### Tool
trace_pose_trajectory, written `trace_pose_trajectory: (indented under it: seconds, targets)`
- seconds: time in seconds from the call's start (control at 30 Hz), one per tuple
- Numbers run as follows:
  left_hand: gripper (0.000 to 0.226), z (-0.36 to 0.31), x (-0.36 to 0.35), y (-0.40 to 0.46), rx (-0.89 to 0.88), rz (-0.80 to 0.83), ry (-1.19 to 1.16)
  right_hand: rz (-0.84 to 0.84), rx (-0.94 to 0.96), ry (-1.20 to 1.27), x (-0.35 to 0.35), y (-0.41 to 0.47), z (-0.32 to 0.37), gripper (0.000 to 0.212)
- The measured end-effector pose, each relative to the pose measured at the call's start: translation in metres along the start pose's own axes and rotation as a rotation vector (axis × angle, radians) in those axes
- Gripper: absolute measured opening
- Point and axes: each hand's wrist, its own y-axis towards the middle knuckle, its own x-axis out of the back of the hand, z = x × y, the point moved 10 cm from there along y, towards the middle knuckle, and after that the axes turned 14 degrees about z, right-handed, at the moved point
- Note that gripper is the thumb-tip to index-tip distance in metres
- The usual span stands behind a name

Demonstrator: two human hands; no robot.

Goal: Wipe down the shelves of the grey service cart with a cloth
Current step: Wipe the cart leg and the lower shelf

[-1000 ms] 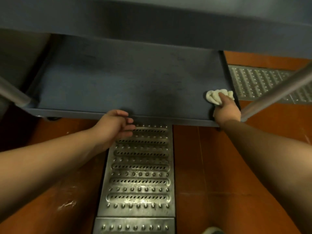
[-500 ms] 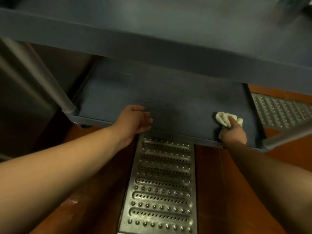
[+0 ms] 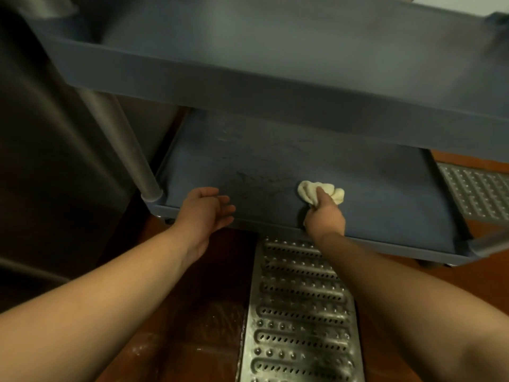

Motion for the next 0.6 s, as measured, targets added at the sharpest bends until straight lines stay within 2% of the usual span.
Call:
trace_pose_trajectory:
  seconds: [0.2, 0.4, 0.5, 0.6]
  targets:
    - [0.039, -0.001, 0.037, -0.007, 0.045, -0.077, -0.073, 0.09, 0.193, 0.059, -0.066, -0.011, 0.1, 0.053]
    - [0.034, -0.009, 0.078, -0.027, 0.001, -0.175, -0.136, 0.223, 0.341, -0.019, -0.137, -0.025, 0.201, 0.07]
    - [0.03, -0.018, 0.098, -0.035, -0.03, -0.222, -0.169, 0.256, 0.399, -0.112, -0.165, -0.028, 0.244, 0.064]
    - [0.032, -0.026, 0.111, -0.04, -0.06, -0.278, -0.182, 0.384, 0.517, -0.09, -0.191, -0.037, 0.283, 0.049]
